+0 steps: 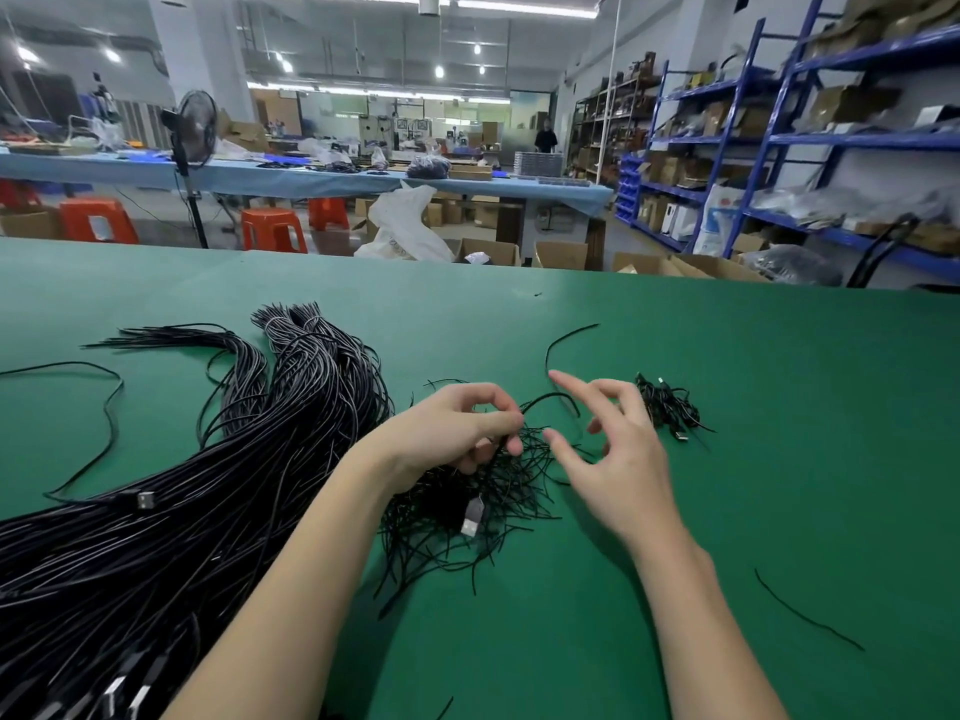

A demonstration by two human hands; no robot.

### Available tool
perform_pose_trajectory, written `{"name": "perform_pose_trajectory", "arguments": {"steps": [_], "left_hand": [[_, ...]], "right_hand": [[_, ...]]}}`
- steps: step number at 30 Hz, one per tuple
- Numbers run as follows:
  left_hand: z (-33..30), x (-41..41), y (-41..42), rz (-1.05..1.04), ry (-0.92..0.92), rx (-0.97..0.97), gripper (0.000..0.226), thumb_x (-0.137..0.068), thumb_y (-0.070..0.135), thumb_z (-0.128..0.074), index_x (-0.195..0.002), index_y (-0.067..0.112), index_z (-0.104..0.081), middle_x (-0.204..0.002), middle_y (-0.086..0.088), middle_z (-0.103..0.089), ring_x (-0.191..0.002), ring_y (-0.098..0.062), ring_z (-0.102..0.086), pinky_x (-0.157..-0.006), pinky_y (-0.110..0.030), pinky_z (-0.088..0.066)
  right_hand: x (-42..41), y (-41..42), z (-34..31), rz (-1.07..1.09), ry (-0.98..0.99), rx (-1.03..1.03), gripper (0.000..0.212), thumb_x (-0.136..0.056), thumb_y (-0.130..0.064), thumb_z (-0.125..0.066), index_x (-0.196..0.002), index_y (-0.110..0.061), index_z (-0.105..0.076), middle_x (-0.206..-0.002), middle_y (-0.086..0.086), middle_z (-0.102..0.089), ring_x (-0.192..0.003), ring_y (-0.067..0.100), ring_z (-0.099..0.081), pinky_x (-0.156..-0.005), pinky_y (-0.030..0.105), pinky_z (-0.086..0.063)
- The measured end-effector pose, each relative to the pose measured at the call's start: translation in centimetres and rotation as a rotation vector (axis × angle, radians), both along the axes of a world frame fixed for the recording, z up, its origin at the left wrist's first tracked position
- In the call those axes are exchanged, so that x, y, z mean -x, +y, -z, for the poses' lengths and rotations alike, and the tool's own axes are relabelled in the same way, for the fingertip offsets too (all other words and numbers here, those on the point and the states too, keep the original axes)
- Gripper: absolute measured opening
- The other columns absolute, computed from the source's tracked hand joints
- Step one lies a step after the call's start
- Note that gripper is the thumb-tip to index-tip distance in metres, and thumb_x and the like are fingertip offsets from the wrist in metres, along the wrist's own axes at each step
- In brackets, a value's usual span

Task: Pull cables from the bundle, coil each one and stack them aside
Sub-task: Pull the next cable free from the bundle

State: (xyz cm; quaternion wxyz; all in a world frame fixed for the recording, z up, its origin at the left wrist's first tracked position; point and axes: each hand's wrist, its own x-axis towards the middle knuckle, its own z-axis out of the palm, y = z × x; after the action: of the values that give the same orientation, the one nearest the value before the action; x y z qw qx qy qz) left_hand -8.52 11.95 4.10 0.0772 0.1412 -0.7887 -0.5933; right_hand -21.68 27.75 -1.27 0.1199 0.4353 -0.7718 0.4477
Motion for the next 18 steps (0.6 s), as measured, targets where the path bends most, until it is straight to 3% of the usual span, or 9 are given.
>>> {"name": "perform_pose_trajectory", "arguments": {"steps": [2, 5, 7, 10, 12, 14, 16, 18], "left_hand": [[0.1, 0.0, 0.1, 0.08, 0.015, -0.055, 0.008, -0.099, 0.024, -0.062, -0.095, 0.018, -0.064, -0.082, -0.001, -0.072, -0.056, -0.009, -0.048, -0.051, -0.017, -0.039], [0.2, 0.0, 0.1, 0.174, 0.038, -0.145, 0.016, -0.103, 0.024, -0.056, -0.098, 0.013, -0.066, -0.087, -0.007, -0.073, -0.062, -0.012, -0.054, -0.053, -0.019, -0.042], [0.4, -0.1, 0.0, 0.181, 0.034, -0.148, 0.017, -0.104, 0.022, -0.054, -0.097, 0.014, -0.067, -0.088, -0.007, -0.072, -0.065, -0.014, -0.057, -0.056, -0.02, -0.044], [1.0, 0.2, 0.3, 0.115, 0.06, -0.089, 0.015, -0.1, 0.02, -0.063, -0.113, 0.012, -0.064, -0.103, -0.013, -0.072, -0.076, -0.016, -0.063, -0.066, -0.024, -0.051], [1.4, 0.6, 0.5, 0.049, 0.128, -0.005, 0.027, -0.097, 0.014, -0.067, -0.123, 0.015, -0.062, -0.117, -0.014, -0.07, -0.091, -0.018, -0.067, -0.077, -0.029, -0.056], [1.5, 1.0, 0.8, -0.001, 0.23, 0.037, 0.028, -0.098, 0.022, -0.066, -0.126, 0.021, -0.063, -0.121, -0.004, -0.071, -0.11, -0.016, -0.068, -0.089, -0.03, -0.056], [1.5, 1.5, 1.3, -0.052, 0.312, -0.047, 0.024, -0.104, 0.031, -0.054, -0.121, 0.021, -0.068, -0.119, 0.0, -0.073, -0.115, -0.014, -0.067, -0.097, -0.033, -0.054], [1.4, 2.2, 1.8, -0.131, 0.352, -0.266, 0.038, -0.108, 0.035, -0.038, -0.113, 0.015, -0.07, -0.115, -0.002, -0.075, -0.113, -0.015, -0.068, -0.101, -0.037, -0.051]], "right_hand": [[-0.1, -0.2, 0.0, -0.043, 0.003, 0.057, 0.033, -0.088, -0.042, -0.074, -0.117, -0.053, -0.067, -0.115, -0.022, -0.051, -0.107, 0.003, -0.052, -0.089, 0.018, -0.043], [0.0, -0.1, 0.2, -0.094, 0.018, 0.099, 0.012, -0.089, -0.039, -0.071, -0.1, -0.041, -0.077, -0.1, -0.026, -0.066, -0.108, 0.002, -0.057, -0.093, 0.022, -0.046], [0.1, 0.0, 0.2, -0.093, -0.02, 0.088, 0.008, -0.089, -0.044, -0.069, -0.092, -0.041, -0.076, -0.094, -0.025, -0.07, -0.103, 0.001, -0.061, -0.09, 0.026, -0.05], [0.1, 0.0, 0.3, -0.072, -0.126, 0.063, 0.019, -0.088, -0.059, -0.059, -0.087, -0.044, -0.071, -0.083, -0.021, -0.072, -0.086, -0.001, -0.066, -0.077, 0.028, -0.055], [0.0, -0.1, 0.3, -0.06, -0.164, 0.068, 0.021, -0.086, -0.06, -0.059, -0.085, -0.042, -0.071, -0.075, -0.018, -0.071, -0.073, 0.003, -0.067, -0.069, 0.031, -0.057], [-0.1, -0.2, 0.2, -0.029, -0.189, 0.083, 0.023, -0.083, -0.06, -0.06, -0.081, -0.04, -0.072, -0.068, -0.014, -0.068, -0.063, 0.004, -0.062, -0.061, 0.03, -0.054], [-0.2, -0.3, 0.0, -0.016, -0.241, 0.091, 0.023, -0.083, -0.057, -0.063, -0.079, -0.037, -0.074, -0.06, -0.01, -0.063, -0.055, 0.003, -0.053, -0.056, 0.027, -0.046], [-0.3, -0.3, -0.4, -0.052, -0.294, 0.046, 0.019, -0.087, -0.048, -0.068, -0.076, -0.034, -0.076, -0.057, -0.005, -0.059, -0.051, 0.004, -0.046, -0.052, 0.024, -0.039]]}}
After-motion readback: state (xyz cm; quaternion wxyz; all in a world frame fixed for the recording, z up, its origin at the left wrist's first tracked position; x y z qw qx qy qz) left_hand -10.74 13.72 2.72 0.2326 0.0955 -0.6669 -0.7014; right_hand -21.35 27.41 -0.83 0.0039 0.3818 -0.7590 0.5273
